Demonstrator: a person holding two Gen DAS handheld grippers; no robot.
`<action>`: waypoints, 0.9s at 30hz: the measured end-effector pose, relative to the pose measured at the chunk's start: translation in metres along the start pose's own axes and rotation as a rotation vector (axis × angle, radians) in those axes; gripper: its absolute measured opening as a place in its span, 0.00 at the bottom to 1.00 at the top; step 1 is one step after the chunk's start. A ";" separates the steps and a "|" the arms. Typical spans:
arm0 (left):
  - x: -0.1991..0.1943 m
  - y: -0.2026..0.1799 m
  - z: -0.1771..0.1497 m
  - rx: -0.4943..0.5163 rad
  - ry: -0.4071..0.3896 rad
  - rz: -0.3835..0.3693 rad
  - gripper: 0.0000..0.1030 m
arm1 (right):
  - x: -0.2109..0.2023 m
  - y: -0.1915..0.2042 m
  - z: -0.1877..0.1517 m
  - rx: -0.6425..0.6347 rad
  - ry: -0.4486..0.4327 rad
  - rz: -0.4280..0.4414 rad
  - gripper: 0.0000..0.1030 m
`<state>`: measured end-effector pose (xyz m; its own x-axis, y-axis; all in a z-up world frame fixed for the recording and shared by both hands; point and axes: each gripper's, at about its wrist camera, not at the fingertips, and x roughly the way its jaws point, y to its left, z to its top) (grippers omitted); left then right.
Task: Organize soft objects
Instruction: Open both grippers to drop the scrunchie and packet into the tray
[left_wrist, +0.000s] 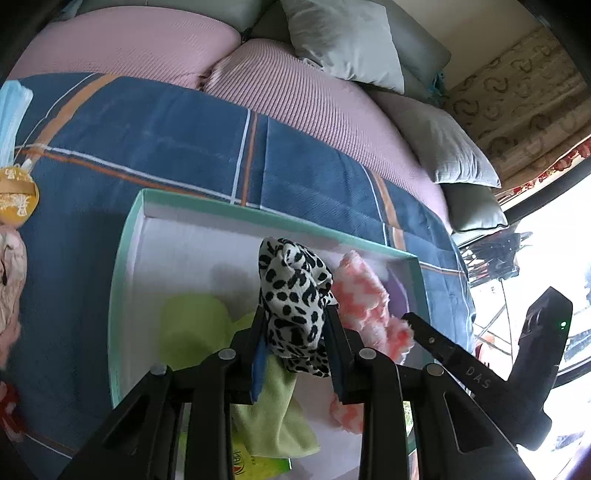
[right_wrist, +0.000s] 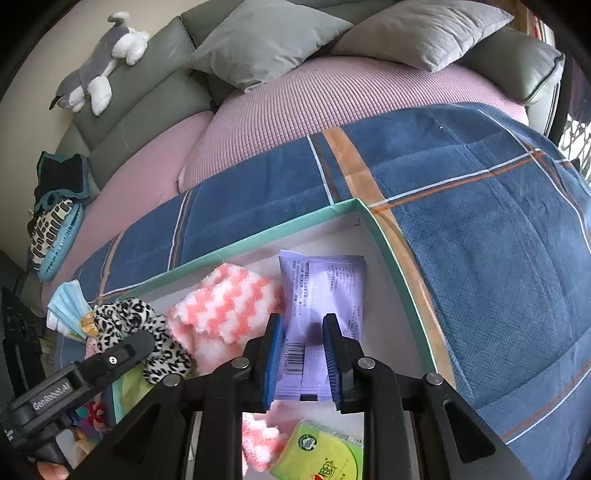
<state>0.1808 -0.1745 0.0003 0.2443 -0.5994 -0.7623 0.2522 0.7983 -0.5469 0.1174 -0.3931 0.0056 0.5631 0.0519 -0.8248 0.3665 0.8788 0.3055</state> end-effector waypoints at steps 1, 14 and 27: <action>0.000 -0.001 0.000 0.003 0.001 0.006 0.29 | -0.001 0.001 0.000 -0.004 0.000 -0.007 0.24; -0.044 -0.018 0.005 0.104 -0.069 0.105 0.51 | -0.035 0.007 0.005 -0.022 -0.076 -0.050 0.36; -0.063 -0.013 -0.004 0.144 -0.098 0.225 0.70 | -0.044 0.019 -0.011 -0.076 -0.065 -0.111 0.50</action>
<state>0.1583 -0.1463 0.0541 0.3964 -0.4164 -0.8182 0.3100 0.8996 -0.3076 0.0919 -0.3739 0.0422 0.5700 -0.0761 -0.8181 0.3731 0.9111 0.1753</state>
